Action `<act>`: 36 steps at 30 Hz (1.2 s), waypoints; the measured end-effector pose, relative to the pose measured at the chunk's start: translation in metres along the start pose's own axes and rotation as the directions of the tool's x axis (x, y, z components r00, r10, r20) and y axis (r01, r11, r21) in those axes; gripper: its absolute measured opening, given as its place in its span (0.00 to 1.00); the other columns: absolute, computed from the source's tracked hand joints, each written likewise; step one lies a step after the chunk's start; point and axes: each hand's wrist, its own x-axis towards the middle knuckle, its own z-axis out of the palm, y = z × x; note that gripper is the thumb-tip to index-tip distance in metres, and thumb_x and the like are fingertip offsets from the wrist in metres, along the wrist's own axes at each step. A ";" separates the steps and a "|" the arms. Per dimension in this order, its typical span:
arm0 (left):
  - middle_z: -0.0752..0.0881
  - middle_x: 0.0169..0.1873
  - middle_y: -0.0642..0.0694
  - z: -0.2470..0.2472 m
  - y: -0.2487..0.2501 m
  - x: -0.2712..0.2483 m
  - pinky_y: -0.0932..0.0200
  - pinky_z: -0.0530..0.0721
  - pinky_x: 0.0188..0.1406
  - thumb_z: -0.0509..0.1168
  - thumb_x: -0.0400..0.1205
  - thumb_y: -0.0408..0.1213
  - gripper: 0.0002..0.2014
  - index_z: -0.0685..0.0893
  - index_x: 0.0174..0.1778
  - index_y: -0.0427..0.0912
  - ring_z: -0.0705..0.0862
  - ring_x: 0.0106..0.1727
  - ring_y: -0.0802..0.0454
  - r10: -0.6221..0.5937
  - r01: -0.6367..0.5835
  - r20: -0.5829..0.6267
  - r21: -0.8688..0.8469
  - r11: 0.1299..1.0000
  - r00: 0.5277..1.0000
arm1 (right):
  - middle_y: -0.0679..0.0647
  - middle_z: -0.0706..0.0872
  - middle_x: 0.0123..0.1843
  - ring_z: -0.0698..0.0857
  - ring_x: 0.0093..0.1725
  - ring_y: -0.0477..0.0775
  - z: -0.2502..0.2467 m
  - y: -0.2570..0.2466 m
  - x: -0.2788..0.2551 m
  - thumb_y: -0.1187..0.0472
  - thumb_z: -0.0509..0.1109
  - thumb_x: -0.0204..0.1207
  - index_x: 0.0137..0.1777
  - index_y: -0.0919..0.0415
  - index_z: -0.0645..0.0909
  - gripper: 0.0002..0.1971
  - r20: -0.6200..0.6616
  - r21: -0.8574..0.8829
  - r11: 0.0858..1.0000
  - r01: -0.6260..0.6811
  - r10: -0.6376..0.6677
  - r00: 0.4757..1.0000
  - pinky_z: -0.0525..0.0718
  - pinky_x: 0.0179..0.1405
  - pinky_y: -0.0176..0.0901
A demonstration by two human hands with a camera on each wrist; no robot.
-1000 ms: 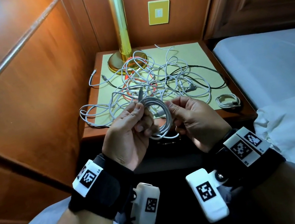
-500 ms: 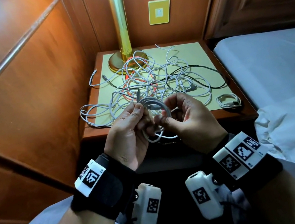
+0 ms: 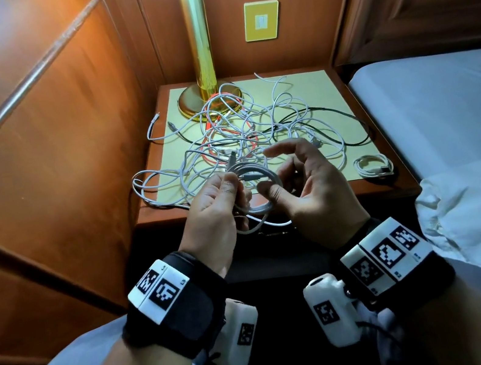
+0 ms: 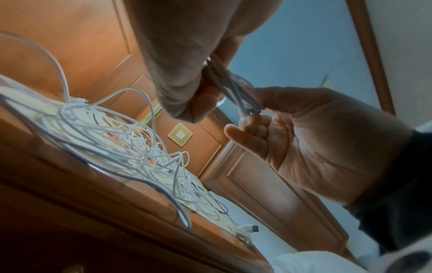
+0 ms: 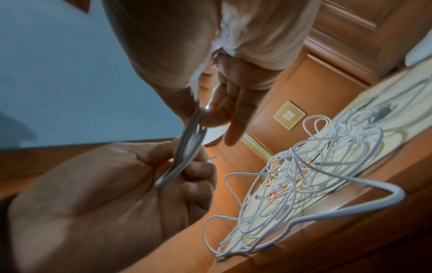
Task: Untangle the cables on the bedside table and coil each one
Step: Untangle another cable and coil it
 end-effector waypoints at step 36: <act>0.74 0.22 0.58 0.003 0.001 0.005 0.68 0.71 0.29 0.61 0.89 0.37 0.13 0.78 0.38 0.42 0.70 0.25 0.62 0.139 -0.177 0.132 0.344 0.922 0.982 | 0.49 0.87 0.35 0.83 0.32 0.41 -0.011 -0.002 0.009 0.63 0.70 0.84 0.57 0.52 0.87 0.08 -0.176 0.126 0.982 -0.143 0.164 0.971 0.81 0.30 0.35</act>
